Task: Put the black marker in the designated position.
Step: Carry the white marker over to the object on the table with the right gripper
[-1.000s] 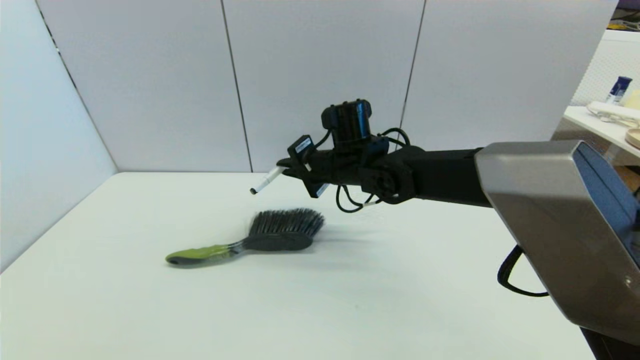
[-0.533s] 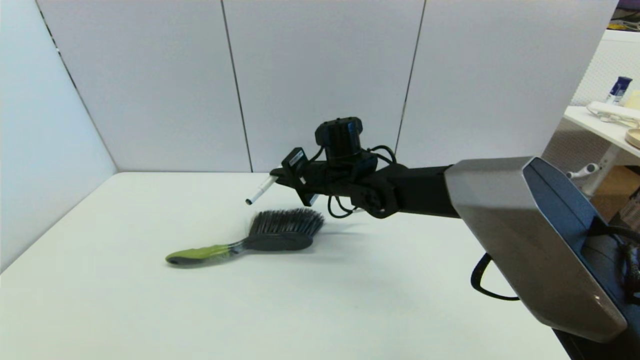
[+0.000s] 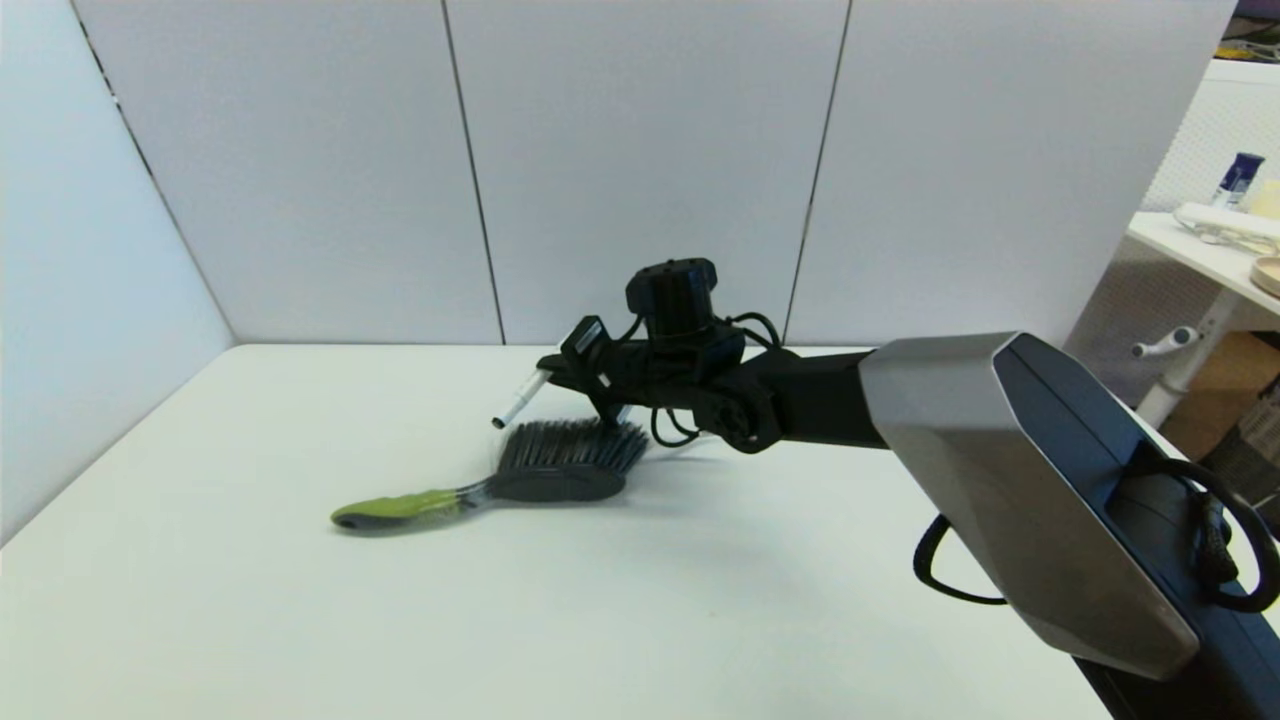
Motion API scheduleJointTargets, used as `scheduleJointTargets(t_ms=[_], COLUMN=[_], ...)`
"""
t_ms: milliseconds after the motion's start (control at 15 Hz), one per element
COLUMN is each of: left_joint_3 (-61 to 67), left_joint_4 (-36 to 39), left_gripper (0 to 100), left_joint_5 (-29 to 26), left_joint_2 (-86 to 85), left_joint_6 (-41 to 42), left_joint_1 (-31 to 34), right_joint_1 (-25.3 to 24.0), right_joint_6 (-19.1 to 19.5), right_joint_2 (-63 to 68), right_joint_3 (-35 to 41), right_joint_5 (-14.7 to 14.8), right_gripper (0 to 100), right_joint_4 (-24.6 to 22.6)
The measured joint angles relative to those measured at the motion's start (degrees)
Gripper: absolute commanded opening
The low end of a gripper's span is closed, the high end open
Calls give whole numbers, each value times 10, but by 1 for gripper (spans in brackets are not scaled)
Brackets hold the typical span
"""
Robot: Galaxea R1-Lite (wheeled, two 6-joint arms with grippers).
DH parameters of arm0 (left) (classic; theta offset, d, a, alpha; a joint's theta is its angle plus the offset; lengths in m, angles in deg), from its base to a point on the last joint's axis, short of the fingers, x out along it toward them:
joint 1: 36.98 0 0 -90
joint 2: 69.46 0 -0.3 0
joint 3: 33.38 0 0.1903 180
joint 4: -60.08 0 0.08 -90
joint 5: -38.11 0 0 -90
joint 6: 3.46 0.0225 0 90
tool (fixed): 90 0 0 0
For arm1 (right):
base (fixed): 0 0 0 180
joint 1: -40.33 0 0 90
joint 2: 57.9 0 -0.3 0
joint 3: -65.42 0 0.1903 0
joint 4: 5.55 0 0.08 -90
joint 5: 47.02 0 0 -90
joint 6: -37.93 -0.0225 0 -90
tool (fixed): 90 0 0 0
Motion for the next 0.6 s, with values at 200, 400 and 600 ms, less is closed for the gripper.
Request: scheduleJointTargets(t_ms=[200, 400, 600], left_joint_3=[0, 0, 0], left_joint_4=[0, 0, 0], left_gripper=[100, 100, 100], left_joint_5=[0, 0, 0], left_joint_2=[0, 0, 0], left_joint_6=[0, 0, 0], left_joint_1=[0, 0, 0], right_joint_1=[-1, -1, 0], right_joint_6=[0, 0, 0], right_joint_2=[1, 2, 3], right_joint_3=[0, 0, 0], right_joint_5=[-2, -2, -2], right_gripper=[0, 0, 0], right_joint_4=[0, -10, -13])
